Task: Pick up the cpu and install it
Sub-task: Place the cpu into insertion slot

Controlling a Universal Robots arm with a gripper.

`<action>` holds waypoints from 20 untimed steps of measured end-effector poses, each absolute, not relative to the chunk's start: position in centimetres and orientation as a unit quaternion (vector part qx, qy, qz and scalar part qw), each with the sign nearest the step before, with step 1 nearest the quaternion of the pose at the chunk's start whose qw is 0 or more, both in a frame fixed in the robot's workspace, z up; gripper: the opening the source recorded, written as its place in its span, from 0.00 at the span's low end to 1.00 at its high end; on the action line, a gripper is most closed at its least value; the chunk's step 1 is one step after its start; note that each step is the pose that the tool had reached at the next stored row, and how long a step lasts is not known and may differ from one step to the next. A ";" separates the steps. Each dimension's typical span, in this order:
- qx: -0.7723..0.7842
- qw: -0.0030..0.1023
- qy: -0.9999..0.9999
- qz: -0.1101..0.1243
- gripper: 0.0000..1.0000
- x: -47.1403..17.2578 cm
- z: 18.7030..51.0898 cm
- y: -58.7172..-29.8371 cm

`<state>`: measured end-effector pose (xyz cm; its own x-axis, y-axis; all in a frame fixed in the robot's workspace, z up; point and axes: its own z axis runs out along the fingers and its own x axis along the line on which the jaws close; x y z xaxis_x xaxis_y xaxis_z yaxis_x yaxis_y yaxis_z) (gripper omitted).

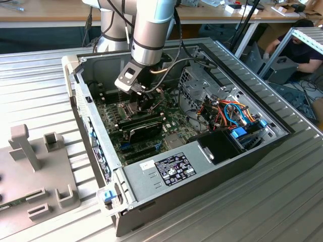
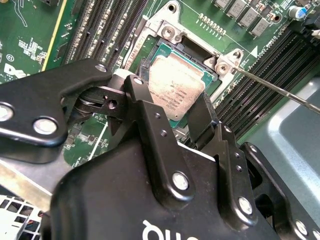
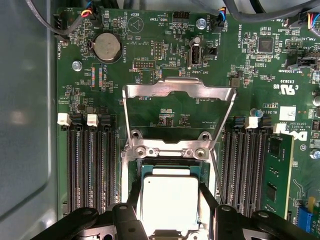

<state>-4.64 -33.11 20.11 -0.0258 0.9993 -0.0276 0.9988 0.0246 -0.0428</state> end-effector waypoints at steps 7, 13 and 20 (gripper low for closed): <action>-0.698 0.005 -0.716 0.025 0.55 -4.6 20.0 -33.1; -0.698 0.005 -0.716 0.025 0.55 -4.6 20.0 -33.1; -0.698 0.005 -0.716 0.025 0.55 -4.6 19.9 -33.1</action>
<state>-4.64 -33.12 19.93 -0.0259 0.9993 -0.0276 0.9988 0.0247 -0.0428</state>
